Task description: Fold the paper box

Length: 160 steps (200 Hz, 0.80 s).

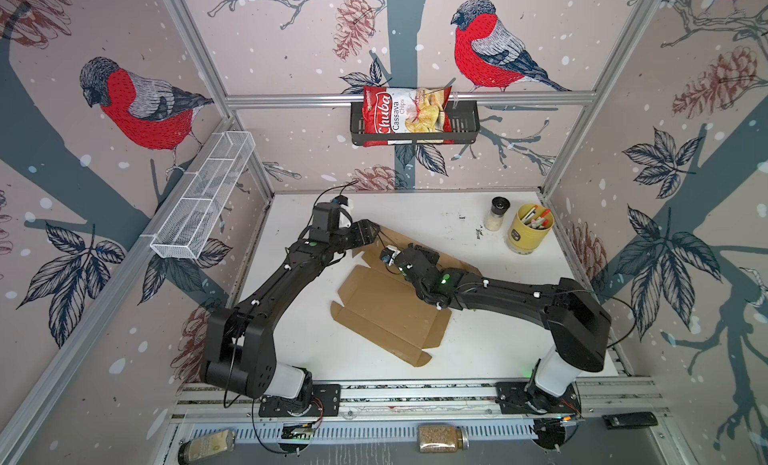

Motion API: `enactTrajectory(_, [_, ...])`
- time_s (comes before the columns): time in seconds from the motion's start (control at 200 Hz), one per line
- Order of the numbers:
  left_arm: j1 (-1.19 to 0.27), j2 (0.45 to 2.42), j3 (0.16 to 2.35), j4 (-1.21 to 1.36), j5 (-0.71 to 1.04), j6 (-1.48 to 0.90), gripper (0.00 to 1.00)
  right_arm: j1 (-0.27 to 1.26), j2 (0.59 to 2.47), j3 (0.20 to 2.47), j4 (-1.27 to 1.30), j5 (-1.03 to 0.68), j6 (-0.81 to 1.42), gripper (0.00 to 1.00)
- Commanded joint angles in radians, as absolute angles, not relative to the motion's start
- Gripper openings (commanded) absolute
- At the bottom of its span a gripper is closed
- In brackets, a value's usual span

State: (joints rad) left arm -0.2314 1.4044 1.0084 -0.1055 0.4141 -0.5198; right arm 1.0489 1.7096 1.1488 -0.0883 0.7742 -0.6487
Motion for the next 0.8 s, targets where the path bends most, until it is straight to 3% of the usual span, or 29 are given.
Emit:
enactTrajectory(0.0, [-0.187,1.311,0.882,-0.02,0.449,-0.561,0.87,1.049,1.724,1.146,-0.174,0.695,-0.624,0.0])
enactTrajectory(0.135, [-0.144,1.171,0.62,0.261,0.442,-0.712,0.96,1.043,1.721,1.143,-0.166,0.692,-0.63,0.0])
enactTrajectory(0.255, [-0.147,1.166,0.528,0.409,0.476,-0.807,0.96,1.039,1.72,1.14,-0.161,0.685,-0.631,0.0])
enactTrajectory(0.34, [-0.146,1.196,0.483,0.496,0.475,-0.842,0.92,1.038,1.727,1.139,-0.162,0.688,-0.632,0.0])
enactTrajectory(0.53, [-0.147,1.34,0.473,0.601,0.485,-0.846,0.71,1.04,1.724,1.147,-0.172,0.697,-0.626,0.0])
enactTrajectory(0.795, [-0.189,1.484,0.53,0.625,0.469,-0.861,0.73,1.042,1.727,1.141,-0.172,0.697,-0.623,0.0])
